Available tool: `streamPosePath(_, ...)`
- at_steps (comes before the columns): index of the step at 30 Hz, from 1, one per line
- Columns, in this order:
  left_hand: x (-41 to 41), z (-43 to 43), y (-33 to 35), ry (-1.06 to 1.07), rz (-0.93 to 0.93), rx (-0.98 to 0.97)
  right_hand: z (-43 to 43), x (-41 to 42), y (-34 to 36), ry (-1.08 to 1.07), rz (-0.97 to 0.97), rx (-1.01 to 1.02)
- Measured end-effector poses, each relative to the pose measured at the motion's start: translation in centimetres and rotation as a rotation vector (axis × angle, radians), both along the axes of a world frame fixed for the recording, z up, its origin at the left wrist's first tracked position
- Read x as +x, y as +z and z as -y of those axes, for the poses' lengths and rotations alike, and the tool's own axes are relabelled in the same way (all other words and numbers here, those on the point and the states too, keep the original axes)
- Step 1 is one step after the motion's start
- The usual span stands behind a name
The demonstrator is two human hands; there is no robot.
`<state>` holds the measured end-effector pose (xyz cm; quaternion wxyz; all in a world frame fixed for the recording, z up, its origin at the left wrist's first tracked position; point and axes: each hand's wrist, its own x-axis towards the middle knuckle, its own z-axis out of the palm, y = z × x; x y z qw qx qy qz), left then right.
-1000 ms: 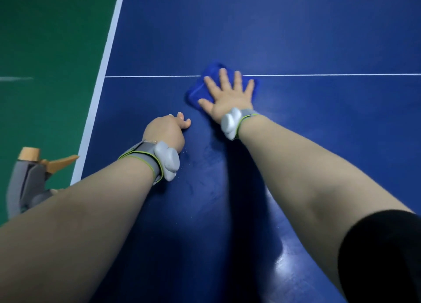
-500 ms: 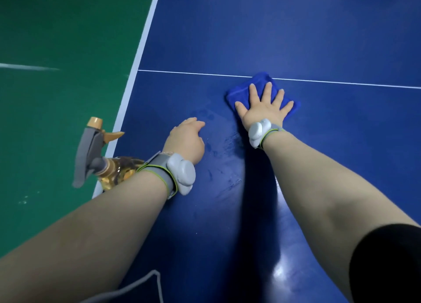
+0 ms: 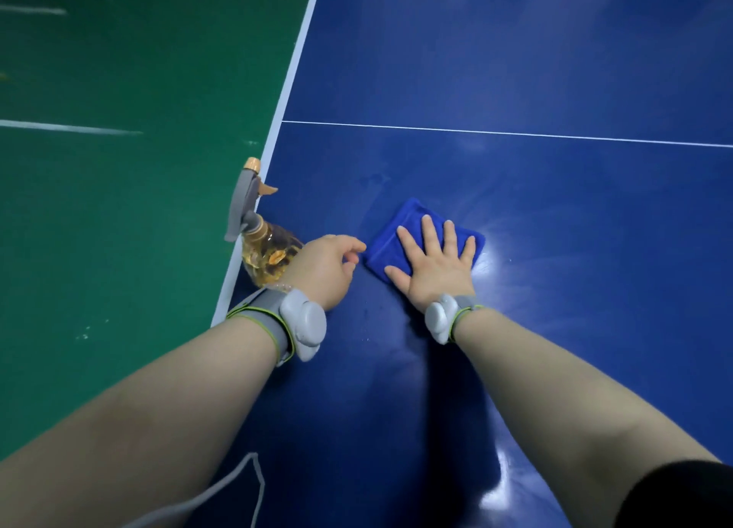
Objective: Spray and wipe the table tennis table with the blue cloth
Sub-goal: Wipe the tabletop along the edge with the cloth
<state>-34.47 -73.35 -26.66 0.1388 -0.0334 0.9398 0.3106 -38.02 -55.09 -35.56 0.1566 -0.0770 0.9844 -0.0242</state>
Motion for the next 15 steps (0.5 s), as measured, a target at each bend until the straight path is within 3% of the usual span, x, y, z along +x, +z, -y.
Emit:
streamPosePath(7, 4.3, 3.3, 1.5, -0.015, 0.132, -0.018, -2.7, 4.3, 0.5, -0.283, 0.007, -0.006)
streamPosePath(11, 5.7, 5.2, 2.2, -0.08, 0.107, -0.048, -0.3, 6.2, 0.7, -0.451, 0.043, 0.0)
streamPosePath(15, 6.8, 8.1, 2.0, -0.11, 0.11, -0.015, 4.2, 9.3, 0.7, -0.462, 0.046, -0.017)
